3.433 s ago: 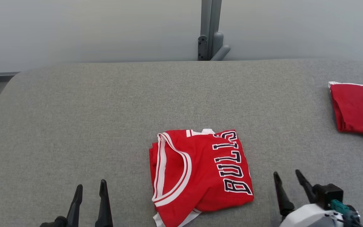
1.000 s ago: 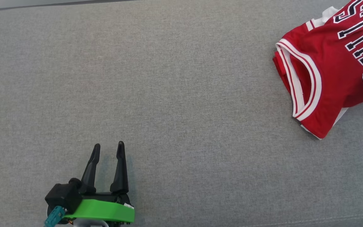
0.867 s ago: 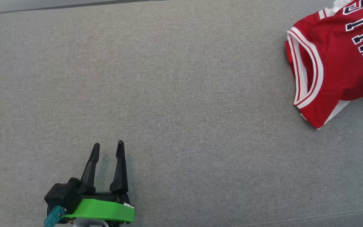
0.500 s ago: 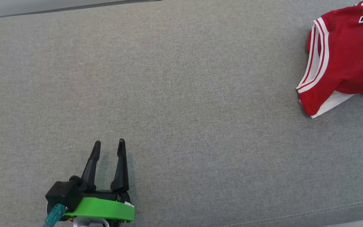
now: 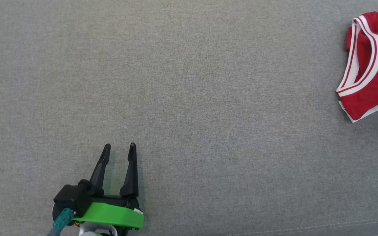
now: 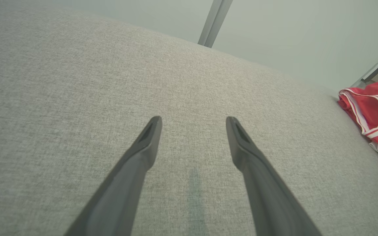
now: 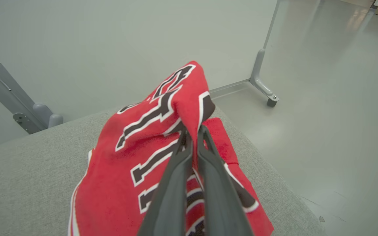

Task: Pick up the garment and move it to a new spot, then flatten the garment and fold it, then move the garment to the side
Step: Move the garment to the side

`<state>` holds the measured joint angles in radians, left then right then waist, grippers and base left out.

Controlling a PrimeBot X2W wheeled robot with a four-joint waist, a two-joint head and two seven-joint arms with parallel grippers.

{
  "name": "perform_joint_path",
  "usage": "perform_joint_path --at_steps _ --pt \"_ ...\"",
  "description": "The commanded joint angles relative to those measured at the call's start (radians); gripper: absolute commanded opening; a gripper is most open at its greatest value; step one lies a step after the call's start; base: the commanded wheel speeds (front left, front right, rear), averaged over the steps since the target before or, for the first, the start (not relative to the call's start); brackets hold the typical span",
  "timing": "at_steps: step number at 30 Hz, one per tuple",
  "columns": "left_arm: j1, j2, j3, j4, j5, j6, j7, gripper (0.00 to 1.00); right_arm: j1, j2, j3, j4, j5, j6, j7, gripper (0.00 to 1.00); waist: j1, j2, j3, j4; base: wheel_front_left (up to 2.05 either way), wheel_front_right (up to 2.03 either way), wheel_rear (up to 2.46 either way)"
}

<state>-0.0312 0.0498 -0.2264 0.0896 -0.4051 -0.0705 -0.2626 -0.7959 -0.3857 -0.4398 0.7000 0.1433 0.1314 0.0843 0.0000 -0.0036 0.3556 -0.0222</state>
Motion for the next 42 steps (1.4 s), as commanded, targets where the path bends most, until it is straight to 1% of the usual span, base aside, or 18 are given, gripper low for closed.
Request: perform_joint_path --at_steps 1,2,3,4,6,9,13,15,19,24,25,27,30,33,36,38,42 --pt "0.004 0.002 0.003 -0.002 0.008 0.0 -0.002 1.0 0.014 -0.011 -0.025 0.017 -0.028 -0.002 -0.019 0.0 0.0 0.0036 0.002 0.006 0.0 0.0 0.0" --pt "0.008 0.002 0.004 -0.004 0.009 0.0 -0.002 1.0 0.021 -0.014 -0.046 0.032 -0.055 -0.002 -0.034 0.28 0.0 0.0036 0.001 0.006 0.0 0.0 0.0" --pt "0.011 0.002 0.007 -0.003 0.01 -0.001 -0.003 1.0 0.028 -0.012 -0.06 0.046 -0.083 -0.002 -0.047 0.91 0.0 0.0036 -0.002 0.006 0.0 0.0 0.0" --pt "0.013 0.002 0.009 -0.003 0.013 -0.001 -0.003 1.0 0.033 -0.01 -0.076 0.061 -0.106 -0.002 -0.058 1.0 0.0 0.0036 -0.004 0.005 0.0 0.0 0.0" --pt "0.013 0.002 0.015 -0.004 0.013 0.002 -0.002 1.0 0.037 0.0 -0.098 0.077 -0.151 -0.002 -0.087 1.0 0.0 0.0036 -0.01 0.001 0.0 0.0 0.0" --pt "0.017 0.002 0.021 -0.006 0.014 0.007 -0.002 1.0 0.054 0.023 -0.098 0.087 -0.195 -0.002 -0.142 1.0 0.0 0.0036 -0.023 -0.009 0.0 0.0 0.0" --pt "0.033 0.002 0.029 -0.009 0.013 0.01 -0.002 1.0 0.079 0.037 -0.08 0.053 -0.241 -0.002 -0.248 1.0 0.0 0.0036 -0.049 -0.026 0.0 0.0 0.0" --pt "0.042 0.002 0.035 -0.009 0.006 0.012 -0.002 1.0 0.101 0.054 -0.066 0.035 -0.252 -0.002 -0.284 1.0 0.0 0.0036 -0.066 -0.034 0.0 0.0 0.0" --pt "0.062 0.002 0.039 -0.011 -0.004 0.017 -0.003 1.0 0.133 0.071 -0.026 -0.005 -0.245 -0.002 -0.314 1.0 0.0 0.0036 -0.097 -0.045 0.0 0.0 0.0" --pt "0.108 0.002 0.052 -0.016 -0.014 0.024 -0.002 1.0 0.247 0.118 0.11 -0.141 -0.166 -0.002 -0.34 1.0 0.0 0.0036 -0.176 -0.057 0.0 0.0 0.0" --pt "0.117 0.002 0.057 -0.019 -0.012 0.024 -0.003 1.0 0.273 0.121 0.142 -0.171 -0.15 -0.002 -0.341 1.0 0.0 0.0036 -0.192 -0.057 0.0 0.0 0.0" --pt "0.135 0.002 0.073 -0.026 -0.012 0.028 -0.002 1.0 0.335 0.119 0.24 -0.234 -0.11 -0.002 -0.345 1.0 0.0 0.0036 -0.217 -0.055 0.0 0.0 0.0" --pt "0.161 0.002 0.095 -0.036 -0.005 0.029 -0.003 1.0 0.424 0.114 0.314 -0.325 -0.048 -0.002 -0.349 1.0 0.0 0.0036 -0.253 -0.043 0.0 0.0 0.0" --pt "0.188 0.002 0.119 -0.043 0.014 0.035 -0.002 1.0 0.517 0.125 0.374 -0.402 0.004 -0.002 -0.35 1.0 0.0 0.0036 -0.284 -0.024 0.0 0.0 0.0" --pt "0.212 0.002 0.139 -0.051 0.031 0.04 -0.003 1.0 0.601 0.142 0.382 -0.466 0.04 -0.002 -0.349 1.0 0.0 0.0036 -0.31 -0.003 0.0 0.0 0.0" --pt "0.228 0.002 0.155 -0.05 0.032 0.045 -0.002 1.0 0.657 0.173 0.371 -0.501 0.053 -0.002 -0.349 1.0 0.0 0.0036 -0.324 0.009 0.0 0.0 0.0" --pt "0.245 0.002 0.176 -0.057 0.071 0.037 -0.002 1.0 0.742 0.222 0.348 -0.55 0.036 -0.002 -0.349 1.0 0.0 0.0036 -0.346 0.034 0.0 0.0 0.0"
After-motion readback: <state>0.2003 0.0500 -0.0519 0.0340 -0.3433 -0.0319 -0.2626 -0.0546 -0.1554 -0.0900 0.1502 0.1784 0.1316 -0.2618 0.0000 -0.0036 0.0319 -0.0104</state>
